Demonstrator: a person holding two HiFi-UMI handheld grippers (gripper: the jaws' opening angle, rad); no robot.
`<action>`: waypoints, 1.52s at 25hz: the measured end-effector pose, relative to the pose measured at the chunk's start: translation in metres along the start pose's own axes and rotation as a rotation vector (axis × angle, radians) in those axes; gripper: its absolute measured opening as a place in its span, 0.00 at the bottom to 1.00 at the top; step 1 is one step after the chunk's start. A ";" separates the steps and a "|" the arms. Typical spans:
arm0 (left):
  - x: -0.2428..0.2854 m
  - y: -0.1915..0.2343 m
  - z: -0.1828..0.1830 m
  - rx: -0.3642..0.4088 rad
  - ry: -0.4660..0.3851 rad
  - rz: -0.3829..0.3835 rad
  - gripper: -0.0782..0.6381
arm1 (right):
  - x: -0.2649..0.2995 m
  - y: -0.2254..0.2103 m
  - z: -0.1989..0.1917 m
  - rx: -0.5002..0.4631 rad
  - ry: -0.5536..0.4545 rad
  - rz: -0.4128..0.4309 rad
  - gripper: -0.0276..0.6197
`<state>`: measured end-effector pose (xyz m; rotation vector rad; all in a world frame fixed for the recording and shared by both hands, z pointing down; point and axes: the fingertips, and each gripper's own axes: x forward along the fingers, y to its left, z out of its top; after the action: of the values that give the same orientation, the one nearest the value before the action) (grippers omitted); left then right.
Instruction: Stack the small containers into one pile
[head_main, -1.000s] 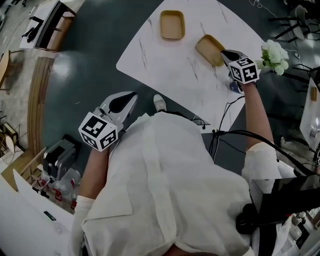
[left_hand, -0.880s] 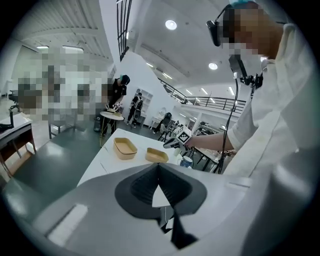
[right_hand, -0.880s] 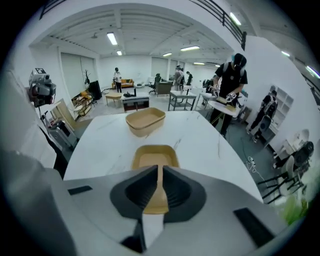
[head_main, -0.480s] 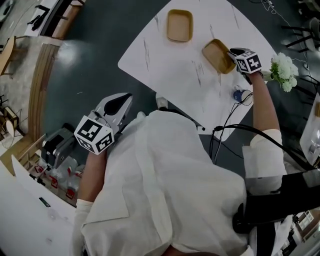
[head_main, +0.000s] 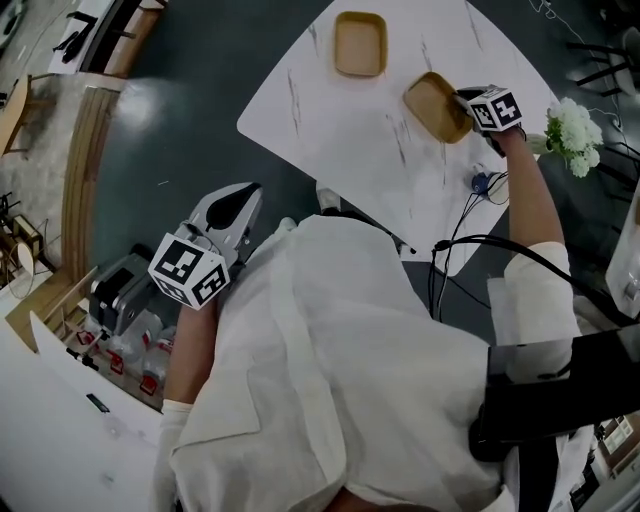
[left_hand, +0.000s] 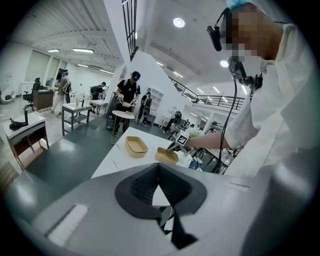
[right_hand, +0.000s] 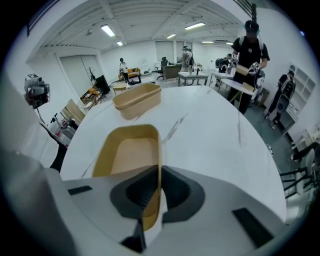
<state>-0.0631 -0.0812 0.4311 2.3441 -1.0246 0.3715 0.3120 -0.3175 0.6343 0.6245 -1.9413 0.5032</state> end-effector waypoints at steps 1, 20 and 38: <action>0.000 0.000 0.000 0.002 -0.002 -0.003 0.12 | -0.002 0.001 0.000 0.016 -0.007 -0.002 0.08; -0.027 0.003 -0.003 0.018 -0.054 -0.042 0.12 | -0.031 0.080 0.030 0.370 -0.197 0.033 0.07; -0.070 0.014 -0.024 -0.038 -0.130 0.019 0.12 | -0.035 0.094 0.122 0.703 -0.435 0.114 0.07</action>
<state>-0.1213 -0.0340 0.4240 2.3513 -1.1047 0.2077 0.1824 -0.3085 0.5446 1.1410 -2.2014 1.2301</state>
